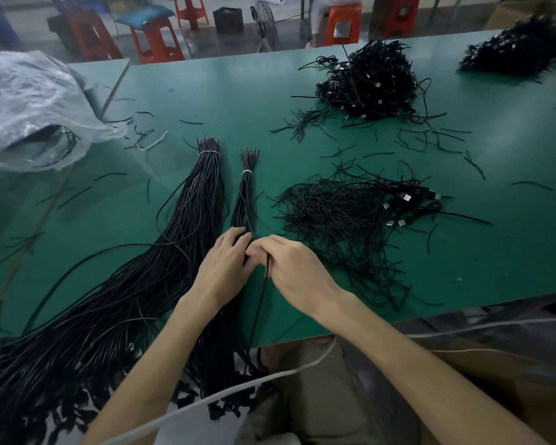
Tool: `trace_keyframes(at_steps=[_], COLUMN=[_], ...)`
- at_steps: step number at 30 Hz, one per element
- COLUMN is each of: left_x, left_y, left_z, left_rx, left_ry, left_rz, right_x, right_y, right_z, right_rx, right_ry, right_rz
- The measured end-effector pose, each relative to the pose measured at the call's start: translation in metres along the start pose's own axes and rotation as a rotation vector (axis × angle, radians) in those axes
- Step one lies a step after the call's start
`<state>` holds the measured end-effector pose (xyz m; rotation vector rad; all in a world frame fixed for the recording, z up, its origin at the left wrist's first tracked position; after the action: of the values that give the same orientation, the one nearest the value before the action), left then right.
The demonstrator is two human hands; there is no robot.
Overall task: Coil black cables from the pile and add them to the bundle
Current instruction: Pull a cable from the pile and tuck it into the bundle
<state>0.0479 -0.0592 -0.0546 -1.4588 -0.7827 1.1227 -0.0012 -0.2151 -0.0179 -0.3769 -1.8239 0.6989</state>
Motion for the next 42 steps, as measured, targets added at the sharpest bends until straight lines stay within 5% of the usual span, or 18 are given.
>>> trace_keyframes(at_steps=[8,11,14,22,27,32,36,39,42], left_x=[-0.027,-0.044,-0.046,-0.009,-0.001,-0.001,0.001,-0.003,-0.006], left_y=[-0.011,-0.019,-0.021,-0.055,-0.065,-0.056,-0.048,-0.042,-0.037], left_z=[0.018,0.027,0.032,0.019,0.016,0.018,0.015,0.013,0.011], left_rx=[-0.163,0.228,0.411,0.159,0.186,0.134,0.057,0.102,0.107], left_ry=[0.081,0.046,0.106,0.116,0.164,0.01,-0.236,-0.209,-0.153], left_rz=[0.395,1.013,1.248,1.745,2.039,2.538,2.636,2.734,2.653], right_x=[-0.02,-0.034,-0.048,-0.088,-0.096,-0.086,-0.063,-0.047,-0.038], right_y=[-0.043,-0.062,-0.072,-0.082,-0.089,-0.091,-0.075,-0.045,-0.02], right_z=[-0.031,-0.045,-0.05,-0.027,-0.012,0.006,0.019,0.031,0.039], right_rx=[-0.313,-0.407,-0.452,-0.6,-0.652,-0.541,-0.305,-0.004,0.214], right_ry=[0.278,0.344,0.409,0.529,0.502,0.392,0.185,0.094,0.166], right_rz=[-0.292,-0.295,-0.306,-0.32,-0.288,-0.037,0.212,0.294,0.078])
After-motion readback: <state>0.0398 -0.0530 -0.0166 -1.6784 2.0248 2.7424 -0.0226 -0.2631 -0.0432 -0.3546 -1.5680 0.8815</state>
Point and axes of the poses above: each hand's wrist, its own z-axis away from the middle knuckle, its own y-axis out of the palm, x = y × z, the point moved 2 cm from there along -z, towards the middle knuckle, and after that the axes turned 7 degrees about -z, right-handed, at the moved point
